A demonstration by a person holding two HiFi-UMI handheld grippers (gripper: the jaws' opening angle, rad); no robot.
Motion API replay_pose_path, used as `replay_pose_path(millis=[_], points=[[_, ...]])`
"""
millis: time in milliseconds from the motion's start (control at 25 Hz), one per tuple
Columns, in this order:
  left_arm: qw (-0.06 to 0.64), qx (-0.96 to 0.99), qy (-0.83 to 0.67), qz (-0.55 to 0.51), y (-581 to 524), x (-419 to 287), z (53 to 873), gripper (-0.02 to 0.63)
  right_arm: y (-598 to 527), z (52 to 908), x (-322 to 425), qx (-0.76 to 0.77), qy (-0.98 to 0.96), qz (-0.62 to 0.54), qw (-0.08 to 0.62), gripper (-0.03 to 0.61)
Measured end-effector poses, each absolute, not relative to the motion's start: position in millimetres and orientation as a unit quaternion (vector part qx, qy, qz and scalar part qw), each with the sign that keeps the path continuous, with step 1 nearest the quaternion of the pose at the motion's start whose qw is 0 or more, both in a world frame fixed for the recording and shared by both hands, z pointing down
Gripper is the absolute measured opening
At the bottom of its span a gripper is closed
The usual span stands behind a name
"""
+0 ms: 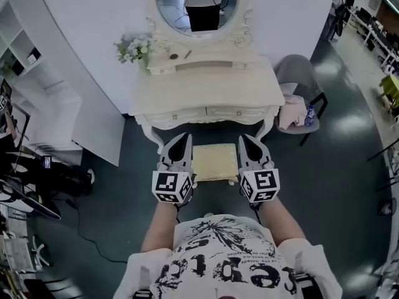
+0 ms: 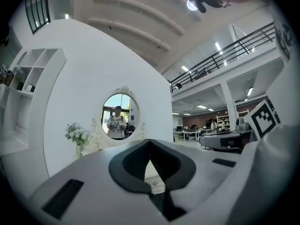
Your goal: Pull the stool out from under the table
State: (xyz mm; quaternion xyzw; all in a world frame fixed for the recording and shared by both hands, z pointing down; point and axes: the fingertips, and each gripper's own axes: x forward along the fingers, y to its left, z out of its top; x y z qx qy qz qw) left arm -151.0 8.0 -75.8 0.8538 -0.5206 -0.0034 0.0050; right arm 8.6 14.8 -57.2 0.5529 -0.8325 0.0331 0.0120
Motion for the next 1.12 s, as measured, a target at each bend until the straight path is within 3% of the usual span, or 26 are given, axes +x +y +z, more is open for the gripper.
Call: replay_pose_path(millis=[1120], points=[[-0.014, 0.863, -0.505, 0.013, -6, -157, -83, 0.017, 0, -62, 7, 0.544, -0.838, 0.016, 0.030, 0.015]])
